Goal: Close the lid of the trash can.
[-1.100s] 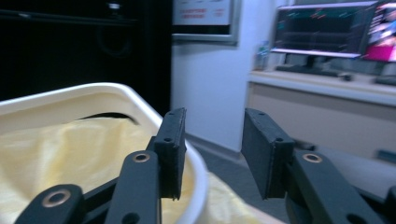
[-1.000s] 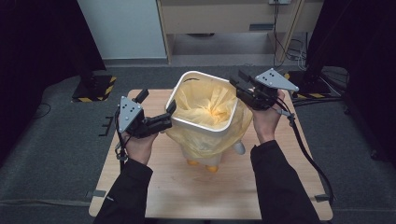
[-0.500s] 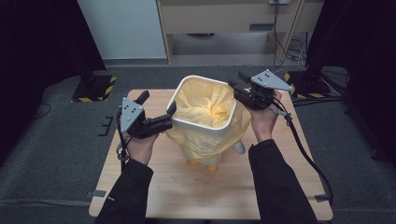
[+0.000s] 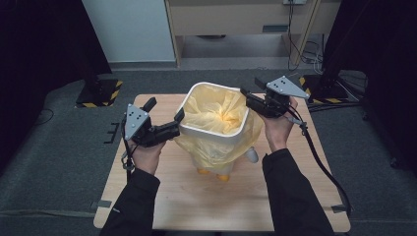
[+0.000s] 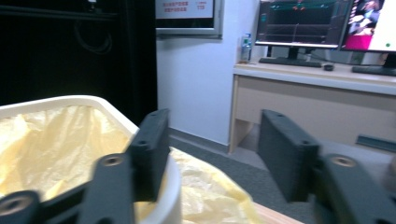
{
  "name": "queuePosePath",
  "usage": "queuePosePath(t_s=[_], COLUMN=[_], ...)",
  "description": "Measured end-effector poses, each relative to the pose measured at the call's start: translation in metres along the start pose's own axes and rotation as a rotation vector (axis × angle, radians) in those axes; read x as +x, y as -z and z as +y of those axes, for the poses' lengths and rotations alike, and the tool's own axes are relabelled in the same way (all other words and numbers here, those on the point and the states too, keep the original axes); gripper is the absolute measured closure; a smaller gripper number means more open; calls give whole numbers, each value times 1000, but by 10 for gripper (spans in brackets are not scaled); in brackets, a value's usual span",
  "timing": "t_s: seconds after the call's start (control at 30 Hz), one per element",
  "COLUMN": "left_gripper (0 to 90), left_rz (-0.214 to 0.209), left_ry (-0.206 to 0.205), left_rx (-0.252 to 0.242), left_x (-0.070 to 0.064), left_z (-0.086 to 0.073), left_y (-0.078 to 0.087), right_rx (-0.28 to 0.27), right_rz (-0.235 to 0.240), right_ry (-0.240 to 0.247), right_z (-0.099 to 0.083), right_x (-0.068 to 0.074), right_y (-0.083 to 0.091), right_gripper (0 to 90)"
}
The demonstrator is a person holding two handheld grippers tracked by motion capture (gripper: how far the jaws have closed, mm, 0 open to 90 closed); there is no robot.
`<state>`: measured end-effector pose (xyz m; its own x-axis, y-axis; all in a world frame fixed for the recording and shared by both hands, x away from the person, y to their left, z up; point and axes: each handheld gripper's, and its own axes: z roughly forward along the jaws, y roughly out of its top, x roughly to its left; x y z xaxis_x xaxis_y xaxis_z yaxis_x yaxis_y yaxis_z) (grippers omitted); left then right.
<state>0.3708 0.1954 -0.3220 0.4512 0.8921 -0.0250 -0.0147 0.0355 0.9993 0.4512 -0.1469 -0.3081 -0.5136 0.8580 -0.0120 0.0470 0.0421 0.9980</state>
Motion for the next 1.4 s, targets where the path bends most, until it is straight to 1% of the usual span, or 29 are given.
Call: queuePosePath(t_s=[0.07, 0.13, 0.33, 0.4, 0.43, 0.53, 0.67, 0.73, 0.77, 0.8, 0.83, 0.87, 0.9, 0.97, 1.13, 1.27, 1.37, 1.4], left_gripper=[46, 46, 45, 46, 45, 46, 46, 45, 45, 45, 45, 45, 45, 45, 45, 45, 45, 45], left_rz=[3, 11, 28, 36, 43, 53, 62, 67, 61, 68, 73, 80, 79, 83, 96, 102, 101, 102], left_ry=[23, 35, 29, 29, 43, 48, 65, 64, 81, 71, 80, 70, 84, 83, 79, 82, 80, 77], left_rx=[-5, -15, -15, -11, 0, 9, 24, 30, 36, 32, 38, 39, 46, 52, 90, 138, 172, 182], left_x=[4, 8, 14, 17, 18, 23, 27, 28, 28, 30, 31, 32, 32, 34, 40, 44, 46, 46], left_z=[1, 2, 3, 2, 0, -5, -12, -15, -17, -19, -20, -22, -24, -27, -40, -56, -68, -72], left_y=[3, 7, 13, 15, 18, 20, 22, 23, 23, 24, 25, 25, 26, 27, 31, 36, 39, 40], right_rx=[-8, -26, -43, -49, -52, -51, -39, -25, -17, -14, -11, -6, 0, 11, 50, 68, 92, 108], right_rz=[-21, -31, -56, -66, -67, -81, -84, -83, -83, -85, -85, -85, -86, -91, -100, -90, -80, -73], right_ry=[8, -11, -9, -19, -21, -37, -57, -65, -64, -63, -69, -76, -84, -85, -86, -91, -101, -104], right_z=[2, 4, 7, 7, 6, 3, -6, -10, -13, -15, -18, -20, -23, -27, -39, -51, -60, -64], right_x=[-3, -6, -14, -16, -17, -22, -27, -28, -29, -29, -30, -32, -33, -34, -37, -37, -39, -39], right_y=[3, 7, 15, 19, 20, 25, 32, 34, 35, 36, 38, 39, 40, 43, 53, 62, 65, 66], right_gripper=[401, 381, 301, 276, 272, 251, 219, 208, 204, 201, 195, 191, 186, 181, 153, 148, 138, 138])
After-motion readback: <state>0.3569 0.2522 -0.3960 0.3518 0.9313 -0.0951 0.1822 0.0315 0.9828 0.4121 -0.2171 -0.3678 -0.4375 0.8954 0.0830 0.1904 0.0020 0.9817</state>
